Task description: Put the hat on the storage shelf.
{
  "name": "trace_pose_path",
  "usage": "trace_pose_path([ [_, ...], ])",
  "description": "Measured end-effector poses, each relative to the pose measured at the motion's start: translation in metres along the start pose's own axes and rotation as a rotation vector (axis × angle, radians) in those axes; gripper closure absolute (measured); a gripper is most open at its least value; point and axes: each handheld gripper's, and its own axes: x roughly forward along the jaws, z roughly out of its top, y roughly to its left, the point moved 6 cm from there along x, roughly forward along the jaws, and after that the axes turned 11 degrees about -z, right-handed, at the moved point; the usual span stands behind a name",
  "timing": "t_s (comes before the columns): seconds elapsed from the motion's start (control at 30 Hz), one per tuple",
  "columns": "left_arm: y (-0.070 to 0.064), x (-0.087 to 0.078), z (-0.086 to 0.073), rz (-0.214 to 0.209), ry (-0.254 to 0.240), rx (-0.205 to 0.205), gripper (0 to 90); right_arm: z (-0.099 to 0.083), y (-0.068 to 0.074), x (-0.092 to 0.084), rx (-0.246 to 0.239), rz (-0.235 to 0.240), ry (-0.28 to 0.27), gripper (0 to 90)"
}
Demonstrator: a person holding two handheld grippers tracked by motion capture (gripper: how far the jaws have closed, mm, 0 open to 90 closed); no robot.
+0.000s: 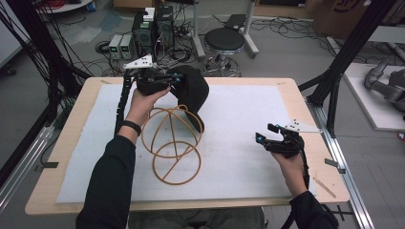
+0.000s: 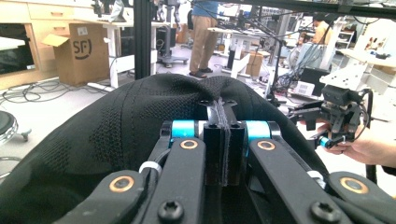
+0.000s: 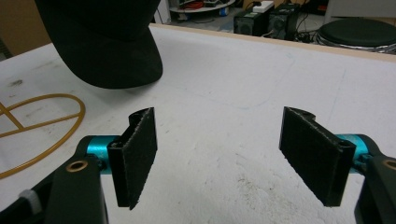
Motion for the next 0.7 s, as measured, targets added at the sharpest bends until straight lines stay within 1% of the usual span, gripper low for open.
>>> trace_pose_path([
  [0.07,0.0,0.0,0.004,0.003,0.002,-0.001,89.6,0.0,-0.001,0.0,-0.002,-0.001,-0.002,27.6],
  [0.17,-0.003,-0.003,0.012,0.015,-0.018,0.007,89.6,0.0,-0.001,0.0,-0.001,0.0,-0.001,27.6],
  [0.23,-0.004,-0.004,0.017,0.017,-0.006,0.008,89.6,0.0,-0.001,0.0,0.001,0.0,0.0,27.6],
  [0.37,-0.01,-0.005,0.03,0.017,-0.015,0.009,89.6,0.0,-0.001,0.0,-0.001,0.001,-0.002,27.6],
  [0.47,-0.017,-0.003,0.041,0.016,-0.015,0.023,89.6,0.0,0.0,0.0,0.001,0.001,-0.004,27.6],
  [0.5,-0.02,-0.002,0.046,0.02,-0.022,0.026,89.6,0.0,-0.001,0.0,-0.002,0.002,-0.004,27.6],
  [0.53,-0.022,-0.002,0.048,0.016,-0.024,0.026,89.6,0.0,0.0,0.0,0.005,0.003,0.0,27.6],
  [0.6,-0.029,-0.001,0.057,0.01,-0.016,0.044,89.6,0.0,0.0,-0.001,0.003,0.002,0.001,27.6],
  [0.7,-0.038,0.0,0.067,-0.001,-0.024,0.054,89.6,0.001,0.001,0.0,-0.001,0.002,-0.007,27.6],
])
